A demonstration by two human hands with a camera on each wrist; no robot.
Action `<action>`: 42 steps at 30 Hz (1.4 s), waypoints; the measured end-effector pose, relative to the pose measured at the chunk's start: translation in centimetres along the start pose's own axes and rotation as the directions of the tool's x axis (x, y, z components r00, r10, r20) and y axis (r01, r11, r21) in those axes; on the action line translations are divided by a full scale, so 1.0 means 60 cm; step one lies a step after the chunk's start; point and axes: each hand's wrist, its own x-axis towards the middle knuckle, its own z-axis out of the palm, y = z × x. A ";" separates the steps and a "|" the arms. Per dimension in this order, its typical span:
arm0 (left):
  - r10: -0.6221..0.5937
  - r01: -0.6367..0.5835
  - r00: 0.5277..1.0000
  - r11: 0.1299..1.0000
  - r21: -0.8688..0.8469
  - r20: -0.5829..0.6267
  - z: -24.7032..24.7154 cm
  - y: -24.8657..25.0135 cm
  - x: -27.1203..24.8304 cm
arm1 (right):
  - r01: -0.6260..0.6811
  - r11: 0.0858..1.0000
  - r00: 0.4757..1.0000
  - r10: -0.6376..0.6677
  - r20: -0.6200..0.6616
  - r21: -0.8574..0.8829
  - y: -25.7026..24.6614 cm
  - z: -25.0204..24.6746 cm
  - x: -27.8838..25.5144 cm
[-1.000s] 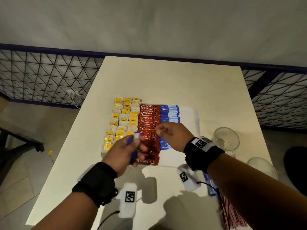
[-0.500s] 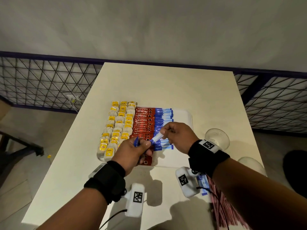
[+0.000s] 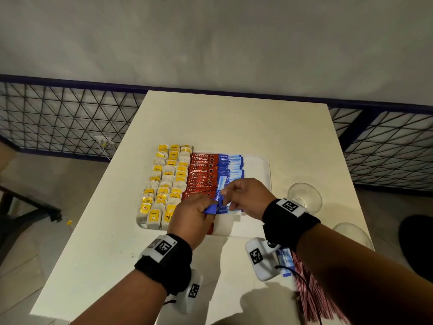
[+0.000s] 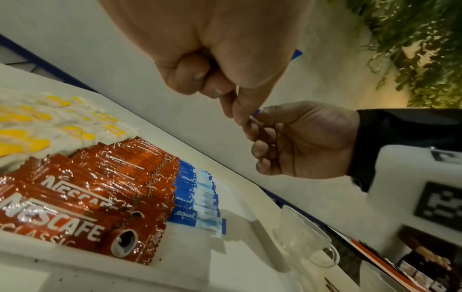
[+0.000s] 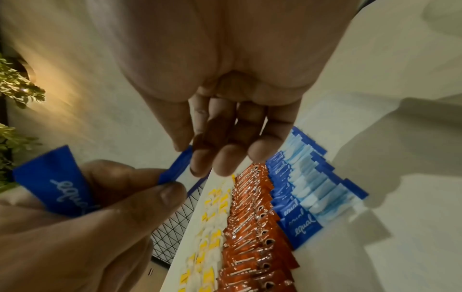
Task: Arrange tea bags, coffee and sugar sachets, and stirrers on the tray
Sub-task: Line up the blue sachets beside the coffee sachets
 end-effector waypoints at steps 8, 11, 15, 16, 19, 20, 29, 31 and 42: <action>0.017 -0.017 1.000 0.998 -0.067 -0.003 -0.002 -0.013 0.000 | -0.019 0.997 1.000 0.018 0.012 0.075 -0.010 0.005 -0.003; -0.310 0.306 0.949 0.877 -0.372 0.050 -0.011 -0.008 0.005 | -0.049 0.980 0.998 0.056 -0.027 0.195 -0.015 0.004 -0.005; -0.368 0.419 0.907 0.733 -0.537 0.205 -0.019 0.015 0.012 | -0.054 0.963 0.995 0.073 -0.064 0.265 -0.018 0.008 -0.004; -0.381 0.427 0.903 0.739 -0.520 0.200 -0.019 0.017 0.016 | -0.056 0.966 0.995 0.075 -0.063 0.252 -0.016 0.010 -0.003; -0.394 0.434 0.900 0.844 -0.315 0.185 -0.020 0.002 0.030 | 0.019 1.000 0.980 -0.016 -0.199 0.015 -0.001 0.005 0.000; -0.364 0.399 0.907 0.904 -0.154 0.213 -0.023 -0.004 0.033 | 0.060 0.990 0.962 -0.091 -0.257 -0.127 0.006 -0.001 0.001; -0.126 0.089 0.933 0.988 0.124 0.337 -0.033 0.001 0.044 | 0.212 0.629 0.968 -0.240 0.073 -0.748 0.016 -0.004 0.009; -0.134 0.093 0.932 0.986 0.135 0.337 -0.030 -0.002 0.044 | 0.191 0.611 0.974 -0.214 0.072 -0.768 0.019 0.000 0.012; -0.570 0.534 0.820 0.793 0.292 0.049 -0.128 -0.193 -0.001 | 0.059 0.480 0.994 0.057 0.098 -0.875 0.087 0.017 0.053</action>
